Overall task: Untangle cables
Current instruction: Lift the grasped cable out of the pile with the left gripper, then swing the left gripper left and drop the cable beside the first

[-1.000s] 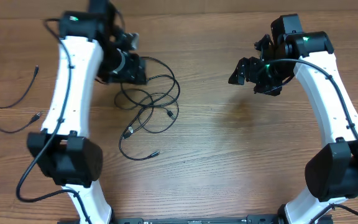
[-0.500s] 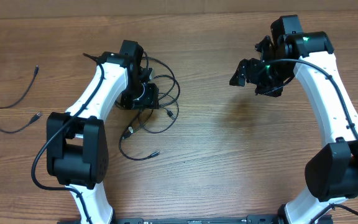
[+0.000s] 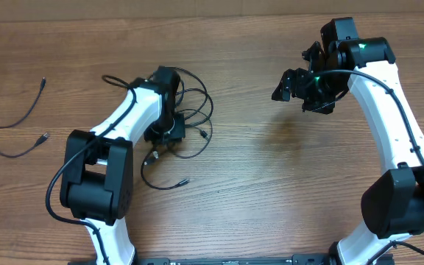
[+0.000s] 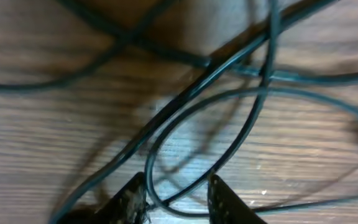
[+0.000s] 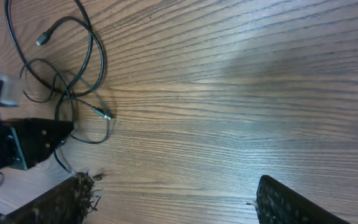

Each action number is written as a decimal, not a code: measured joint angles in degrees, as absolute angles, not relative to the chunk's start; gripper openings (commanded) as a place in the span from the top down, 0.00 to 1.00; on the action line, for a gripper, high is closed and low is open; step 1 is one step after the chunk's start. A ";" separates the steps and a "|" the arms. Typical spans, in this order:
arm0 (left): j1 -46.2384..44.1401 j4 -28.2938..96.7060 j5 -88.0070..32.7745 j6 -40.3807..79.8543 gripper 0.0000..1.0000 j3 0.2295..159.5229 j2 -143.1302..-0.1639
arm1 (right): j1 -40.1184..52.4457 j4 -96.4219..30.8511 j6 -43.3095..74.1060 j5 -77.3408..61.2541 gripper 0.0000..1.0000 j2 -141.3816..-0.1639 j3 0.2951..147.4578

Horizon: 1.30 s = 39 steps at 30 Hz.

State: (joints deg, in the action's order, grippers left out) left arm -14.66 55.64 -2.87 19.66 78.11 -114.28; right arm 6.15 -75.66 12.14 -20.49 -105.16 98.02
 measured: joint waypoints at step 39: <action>-15.03 53.56 -9.50 20.38 0.96 89.14 -83.59 | 6.15 -75.64 12.14 -20.29 0.17 -105.16 98.02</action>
State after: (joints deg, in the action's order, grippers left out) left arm -15.03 53.56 -9.50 20.38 89.14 -83.59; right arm 6.15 -75.64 12.14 -20.29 -105.16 98.02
